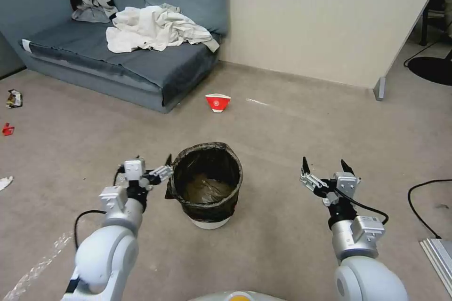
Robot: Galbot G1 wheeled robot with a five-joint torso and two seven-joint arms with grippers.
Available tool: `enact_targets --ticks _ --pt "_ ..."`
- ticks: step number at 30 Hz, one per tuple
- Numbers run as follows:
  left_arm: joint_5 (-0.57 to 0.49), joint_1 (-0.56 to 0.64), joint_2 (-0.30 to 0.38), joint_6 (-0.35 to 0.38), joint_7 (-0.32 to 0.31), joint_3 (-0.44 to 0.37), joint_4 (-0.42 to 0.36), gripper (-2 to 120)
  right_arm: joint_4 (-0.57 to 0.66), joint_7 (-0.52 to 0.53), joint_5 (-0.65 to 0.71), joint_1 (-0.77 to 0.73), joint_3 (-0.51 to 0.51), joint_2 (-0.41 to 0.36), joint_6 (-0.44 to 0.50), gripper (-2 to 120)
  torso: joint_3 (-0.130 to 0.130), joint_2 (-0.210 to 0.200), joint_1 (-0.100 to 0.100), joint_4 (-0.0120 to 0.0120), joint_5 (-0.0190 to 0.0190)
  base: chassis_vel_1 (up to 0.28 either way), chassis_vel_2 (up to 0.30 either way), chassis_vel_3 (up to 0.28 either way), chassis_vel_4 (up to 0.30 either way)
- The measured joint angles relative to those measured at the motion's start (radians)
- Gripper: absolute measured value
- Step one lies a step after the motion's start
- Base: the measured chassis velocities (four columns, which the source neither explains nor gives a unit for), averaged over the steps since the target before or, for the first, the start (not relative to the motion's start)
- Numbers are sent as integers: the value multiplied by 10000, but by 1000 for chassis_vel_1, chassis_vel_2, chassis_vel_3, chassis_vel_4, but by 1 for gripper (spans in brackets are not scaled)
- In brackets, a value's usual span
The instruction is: Pick up the trash can from the floor.
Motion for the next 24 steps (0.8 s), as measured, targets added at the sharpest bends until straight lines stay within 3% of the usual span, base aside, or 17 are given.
enact_targets --ticks 5,11,24 --pt "-244 -794 -23 1115 -901 615 489 100 52 94 -2 174 -14 -36 -206 100 1 0 1 -1 2 0 0 0 0" --pt "-243 -1379 -23 1747 -1479 1017 1053 100 70 163 -16 92 -3 -46 -171 100 0 0 1 -1 2 0 0 0 0" --pt "-216 -2193 -73 2796 -2052 1474 1828 100 173 215 -80 -43 -10 -60 -126 100 0 0 1 -1 1 0 0 0 0"
